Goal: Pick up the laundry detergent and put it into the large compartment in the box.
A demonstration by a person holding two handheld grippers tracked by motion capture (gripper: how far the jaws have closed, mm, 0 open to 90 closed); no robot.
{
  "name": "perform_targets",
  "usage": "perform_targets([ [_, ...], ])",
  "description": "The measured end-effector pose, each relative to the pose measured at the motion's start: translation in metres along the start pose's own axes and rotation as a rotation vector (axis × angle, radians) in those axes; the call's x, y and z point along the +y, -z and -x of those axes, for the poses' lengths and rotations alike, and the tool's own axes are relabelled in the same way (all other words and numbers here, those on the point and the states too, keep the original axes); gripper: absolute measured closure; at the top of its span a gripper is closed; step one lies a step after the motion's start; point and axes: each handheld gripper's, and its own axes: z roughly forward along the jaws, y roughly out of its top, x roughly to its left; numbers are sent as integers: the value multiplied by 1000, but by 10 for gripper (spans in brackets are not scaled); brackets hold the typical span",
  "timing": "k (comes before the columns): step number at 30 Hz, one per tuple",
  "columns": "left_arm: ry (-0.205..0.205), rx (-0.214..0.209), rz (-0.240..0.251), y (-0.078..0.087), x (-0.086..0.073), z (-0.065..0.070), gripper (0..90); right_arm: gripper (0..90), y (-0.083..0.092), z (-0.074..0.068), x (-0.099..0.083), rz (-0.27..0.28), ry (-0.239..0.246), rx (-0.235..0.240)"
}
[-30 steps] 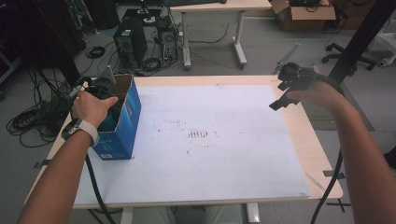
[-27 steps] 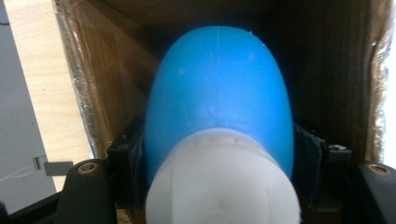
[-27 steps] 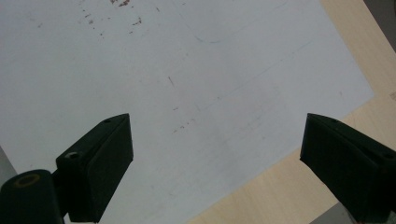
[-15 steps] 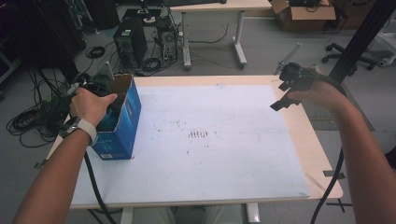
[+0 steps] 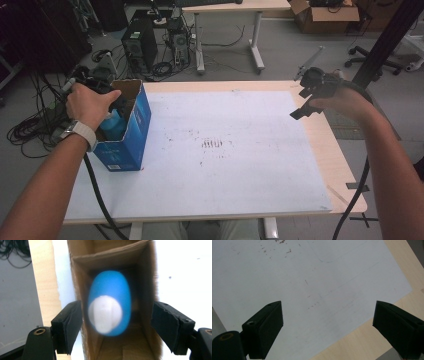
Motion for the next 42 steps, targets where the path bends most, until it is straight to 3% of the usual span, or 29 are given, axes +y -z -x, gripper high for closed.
perform_targets([
  [4, -45, -16, 37, 25, 1, 11, 256, 93, 1, 0, 0, -1, -4, -2],
  [5, -79, -20, 69, 41, 2, 19, 255, 93, 1, 0, 0, -1, -7, -2],
  [6, -79, -20, 69, 41, 2, 19, 255, 93, 1, 1, 0, -3, -7, -3],
  [7, -120, -40, 104, 58, 2, 29, 254, 93, 1, 1, 0, -3, -8, -3],
  [8, -120, -40, 104, 58, 2, 29, 253, 93, 1, 1, 0, -3, -8, -3],
  [9, -153, -57, 130, 70, 1, 37, 253, 93, 2, 0, 0, -2, -9, -4],
  [10, -153, -57, 130, 70, 1, 37, 253, 93, 2, 0, 0, -2, -9, -4],
  [11, -203, -78, 141, 81, -2, 49, 253, 93, 1, 0, 1, -3, -10, -3],
  [12, -203, -78, 141, 81, -2, 49, 248, 93, 1, 0, 1, -3, -10, -3],
  [13, -240, -85, 145, 88, -4, 58, 246, 93, 1, 0, 1, -3, -9, -2],
  [15, -255, -92, 147, 92, -4, 64, 230, 93, 0, 0, 1, -6, -10, -3],
  [17, -313, -111, 138, 99, -6, 79, 220, 92, 0, -1, 1, -5, -8, -3],
  [18, -313, -111, 138, 99, -6, 79, 216, 92, 0, -1, 1, -2, -10, -2],
  [19, -366, -136, 136, 104, -8, 90, 214, 92, 1, -1, 2, -3, -7, -2],
  [21, -386, -139, 140, 106, -10, 95, 167, 91, 1, -2, 2, -3, -8, -4],
  [22, -416, -147, 130, 108, -11, 101, 167, 91, 1, -2, 2, -3, -8, -4],
  [23, -456, -163, 99, 109, -13, 111, 90, 90, 1, -2, 1, 0, -13, -3],
  [24, -456, -163, 99, 109, -13, 111, 44, 90, 1, -2, 1, 0, -13, -3],
  [25, -487, -184, 87, 108, -16, 119, 39, 90, 2, -3, 1, -3, -12, -4],
  [26, -487, -184, 87, 108, -16, 119, 42, 91, 2, -4, 1, -1, -10, -4],
  [27, -528, -201, 73, 107, -19, 128, 42, 91, 2, -4, 1, 1, -11, -5],
  [32, -585, -229, 62, 105, -23, 143, 43, 91, 3, -3, 0, 8, -10, -5],
  [33, -618, -251, 64, 105, -26, 151, 45, 91, 3, -3, 1, 6, -8, -5],
  [34, -618, -251, 64, 105, -26, 151, 45, 91, 3, -3, 1, 6, -8, -5],
  [35, -645, -259, 74, 106, -28, 157, 45, 91, 3, -2, 3, 8, -6, -8],
  [42, -688, -244, 66, 105, -33, 164, 48, 90, 5, -6, 7, 21, 5, -13],
])
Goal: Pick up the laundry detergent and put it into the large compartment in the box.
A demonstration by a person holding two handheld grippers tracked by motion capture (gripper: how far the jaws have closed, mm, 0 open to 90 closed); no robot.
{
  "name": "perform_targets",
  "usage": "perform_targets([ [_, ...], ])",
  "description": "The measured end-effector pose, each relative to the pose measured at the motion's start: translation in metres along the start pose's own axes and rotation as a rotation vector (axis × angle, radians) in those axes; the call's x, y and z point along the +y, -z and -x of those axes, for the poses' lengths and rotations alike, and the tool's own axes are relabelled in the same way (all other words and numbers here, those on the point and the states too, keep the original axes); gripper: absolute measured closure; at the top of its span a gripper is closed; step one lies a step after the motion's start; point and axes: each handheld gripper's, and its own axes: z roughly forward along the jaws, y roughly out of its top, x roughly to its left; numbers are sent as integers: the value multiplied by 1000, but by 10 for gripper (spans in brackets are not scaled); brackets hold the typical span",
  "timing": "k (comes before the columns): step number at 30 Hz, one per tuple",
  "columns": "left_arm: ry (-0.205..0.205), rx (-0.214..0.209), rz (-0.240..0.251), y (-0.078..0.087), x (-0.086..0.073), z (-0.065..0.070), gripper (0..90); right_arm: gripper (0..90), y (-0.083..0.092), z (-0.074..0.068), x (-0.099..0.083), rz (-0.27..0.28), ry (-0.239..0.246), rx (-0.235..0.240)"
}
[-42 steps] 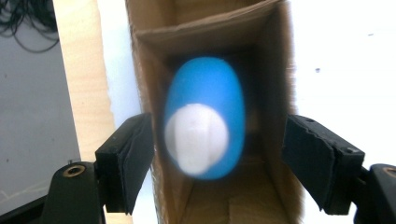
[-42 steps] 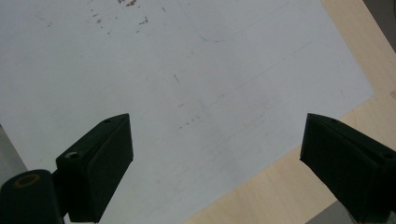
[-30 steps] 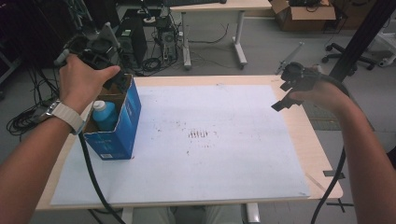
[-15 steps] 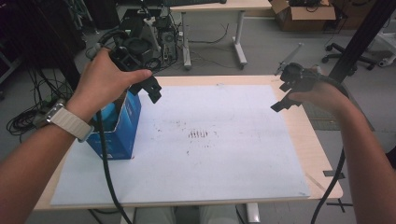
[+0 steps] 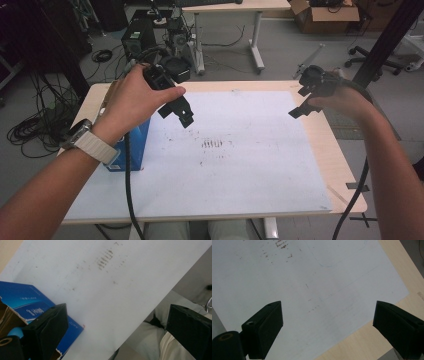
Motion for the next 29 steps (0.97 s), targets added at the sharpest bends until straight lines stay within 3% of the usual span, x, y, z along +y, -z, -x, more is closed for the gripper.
perform_targets([
  [29, -45, -16, -4, -6, 9, 7, 63, 91, -2, -1, 1, -12, 1, 8],
])
